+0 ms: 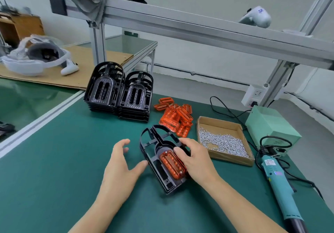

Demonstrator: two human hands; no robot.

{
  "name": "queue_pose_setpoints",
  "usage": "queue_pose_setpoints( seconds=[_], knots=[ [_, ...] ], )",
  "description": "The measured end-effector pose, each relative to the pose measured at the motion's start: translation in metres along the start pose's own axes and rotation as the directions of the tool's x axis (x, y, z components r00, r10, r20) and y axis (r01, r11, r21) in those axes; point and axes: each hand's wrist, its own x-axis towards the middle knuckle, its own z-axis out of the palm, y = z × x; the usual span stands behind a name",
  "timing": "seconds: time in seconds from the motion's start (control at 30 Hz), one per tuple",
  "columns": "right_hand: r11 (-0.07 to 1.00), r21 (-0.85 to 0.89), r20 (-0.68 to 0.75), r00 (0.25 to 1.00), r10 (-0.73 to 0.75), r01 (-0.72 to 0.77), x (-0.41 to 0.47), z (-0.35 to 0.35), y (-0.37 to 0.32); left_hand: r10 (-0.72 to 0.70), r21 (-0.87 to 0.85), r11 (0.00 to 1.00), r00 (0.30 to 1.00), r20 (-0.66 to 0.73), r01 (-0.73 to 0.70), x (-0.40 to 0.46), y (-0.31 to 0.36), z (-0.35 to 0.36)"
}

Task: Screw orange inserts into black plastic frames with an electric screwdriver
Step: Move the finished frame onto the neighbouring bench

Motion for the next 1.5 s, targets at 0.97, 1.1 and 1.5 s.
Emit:
queue_pose_setpoints(
  seconds=[0.97,1.1,1.5],
  knots=[
    [0.883,0.287,0.317,0.834,-0.453,0.371,0.051,0.194,-0.213,-0.283,-0.489,0.870,0.746,-0.603,-0.066,0.038,-0.048,-0.170],
    [0.877,0.291,0.381,0.795,-0.472,0.382,0.064,0.217,-0.240,-0.308,-0.463,0.885,0.676,-0.670,-0.055,0.050,-0.057,-0.200],
    [0.878,0.226,0.455,0.751,-0.479,0.422,0.092,0.277,-0.296,-0.322,-0.194,0.943,0.600,-0.733,0.269,0.097,-0.094,-0.262]
  ],
)
